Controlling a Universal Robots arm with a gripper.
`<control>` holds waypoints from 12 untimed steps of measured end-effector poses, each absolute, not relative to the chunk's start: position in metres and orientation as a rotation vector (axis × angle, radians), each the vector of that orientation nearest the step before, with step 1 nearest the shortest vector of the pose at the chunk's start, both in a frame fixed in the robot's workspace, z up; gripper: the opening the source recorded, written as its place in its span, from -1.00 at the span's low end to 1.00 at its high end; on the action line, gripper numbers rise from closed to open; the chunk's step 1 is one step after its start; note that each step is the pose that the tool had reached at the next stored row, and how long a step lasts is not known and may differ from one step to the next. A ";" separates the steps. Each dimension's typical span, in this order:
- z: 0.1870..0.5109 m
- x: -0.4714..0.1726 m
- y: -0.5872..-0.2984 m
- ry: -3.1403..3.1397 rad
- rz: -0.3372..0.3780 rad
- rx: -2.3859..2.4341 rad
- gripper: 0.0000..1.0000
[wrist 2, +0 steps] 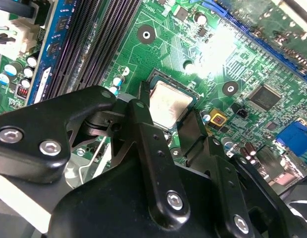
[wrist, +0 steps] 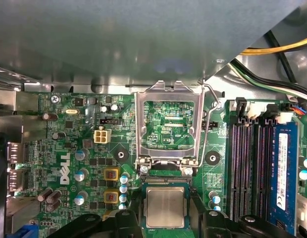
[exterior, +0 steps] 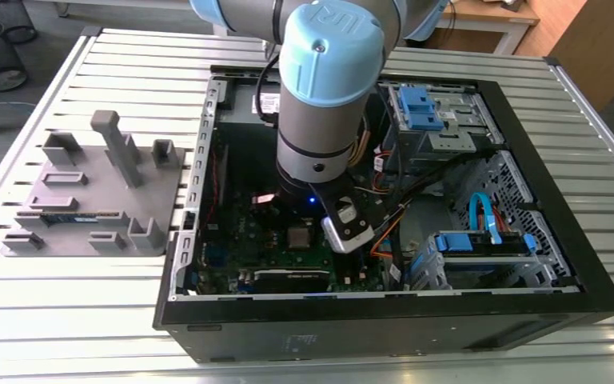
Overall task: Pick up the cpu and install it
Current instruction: 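Place the cpu into insertion slot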
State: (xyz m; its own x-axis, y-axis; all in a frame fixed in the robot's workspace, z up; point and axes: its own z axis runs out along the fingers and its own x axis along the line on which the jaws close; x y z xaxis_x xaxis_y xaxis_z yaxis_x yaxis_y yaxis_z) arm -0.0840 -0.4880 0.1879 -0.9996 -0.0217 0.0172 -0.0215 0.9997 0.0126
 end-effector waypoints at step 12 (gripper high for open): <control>0.188 -0.084 -0.488 -3.124 -0.020 0.015 -0.06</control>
State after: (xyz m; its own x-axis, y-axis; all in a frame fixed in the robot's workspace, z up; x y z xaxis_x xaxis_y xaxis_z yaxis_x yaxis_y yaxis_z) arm -0.0839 -0.4877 0.1875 -0.9998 -0.0097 0.0171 -0.0095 0.9999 0.0127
